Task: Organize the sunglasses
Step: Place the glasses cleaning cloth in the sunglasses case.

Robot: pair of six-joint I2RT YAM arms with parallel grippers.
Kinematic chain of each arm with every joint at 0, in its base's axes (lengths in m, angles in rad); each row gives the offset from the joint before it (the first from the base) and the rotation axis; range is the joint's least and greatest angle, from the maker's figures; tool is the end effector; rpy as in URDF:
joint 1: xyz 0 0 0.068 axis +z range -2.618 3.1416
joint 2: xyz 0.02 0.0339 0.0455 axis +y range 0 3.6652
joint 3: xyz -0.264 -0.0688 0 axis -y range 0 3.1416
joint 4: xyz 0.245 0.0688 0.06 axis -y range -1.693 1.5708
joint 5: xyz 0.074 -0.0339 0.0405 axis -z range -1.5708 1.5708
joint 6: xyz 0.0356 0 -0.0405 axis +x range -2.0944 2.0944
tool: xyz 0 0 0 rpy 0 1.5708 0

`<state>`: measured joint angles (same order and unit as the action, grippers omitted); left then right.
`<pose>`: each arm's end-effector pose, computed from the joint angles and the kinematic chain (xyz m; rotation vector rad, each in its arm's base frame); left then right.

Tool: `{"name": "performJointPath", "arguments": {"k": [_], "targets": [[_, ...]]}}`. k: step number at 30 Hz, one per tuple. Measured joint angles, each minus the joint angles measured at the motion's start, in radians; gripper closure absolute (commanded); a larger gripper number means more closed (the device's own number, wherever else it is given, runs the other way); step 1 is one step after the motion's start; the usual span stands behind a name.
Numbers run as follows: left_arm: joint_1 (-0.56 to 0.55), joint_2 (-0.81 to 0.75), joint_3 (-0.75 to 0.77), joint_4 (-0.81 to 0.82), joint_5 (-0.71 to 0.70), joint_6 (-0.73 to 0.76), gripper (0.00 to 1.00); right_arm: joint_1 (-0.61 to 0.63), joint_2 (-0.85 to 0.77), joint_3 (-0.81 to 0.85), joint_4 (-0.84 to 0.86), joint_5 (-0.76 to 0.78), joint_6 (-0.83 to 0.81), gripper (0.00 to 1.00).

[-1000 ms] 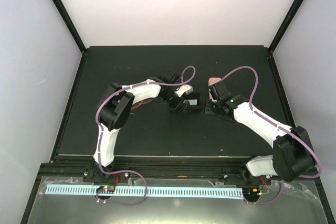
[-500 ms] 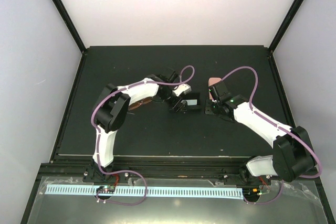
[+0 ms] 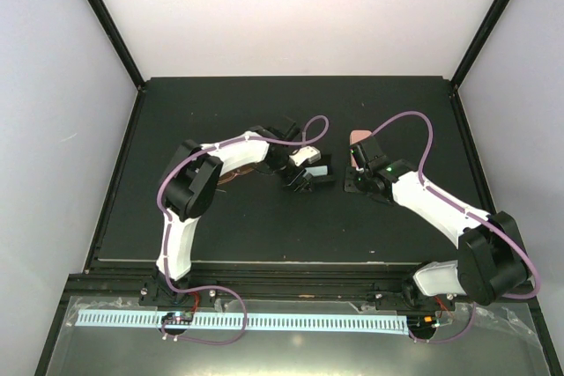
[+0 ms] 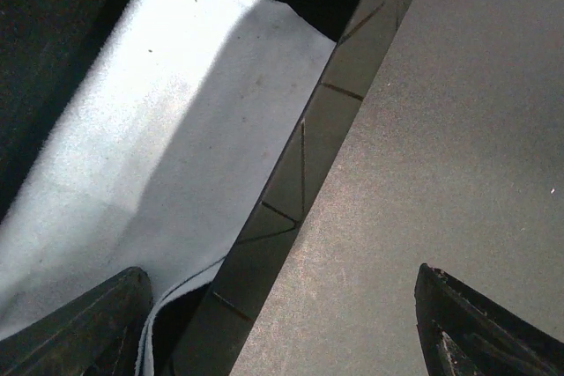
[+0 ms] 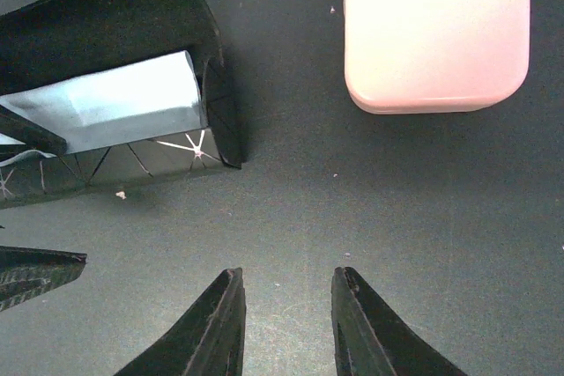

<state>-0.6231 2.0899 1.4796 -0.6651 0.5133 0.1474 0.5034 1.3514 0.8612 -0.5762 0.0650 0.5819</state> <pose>0.3282 -0.2574 0.1510 1.1795 2.6111 -0.8305 0.2287 0.1233 0.2129 0.1268 2.6601 0.2802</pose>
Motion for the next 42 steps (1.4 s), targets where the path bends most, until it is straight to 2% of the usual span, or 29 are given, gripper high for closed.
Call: {"name": "performJointPath", "arguments": {"k": [21, 42], "targets": [[-0.001, -0.022, 0.042, -0.088, -0.061, 0.008, 0.17, 0.000, 0.002, 0.000, 0.000, -0.001, 0.000, 0.71], [-0.001, 0.038, 0.103, -0.219, -0.026, 0.070, 0.13, 0.000, 0.009, -0.006, 0.000, -0.016, 0.000, 0.71]]}}
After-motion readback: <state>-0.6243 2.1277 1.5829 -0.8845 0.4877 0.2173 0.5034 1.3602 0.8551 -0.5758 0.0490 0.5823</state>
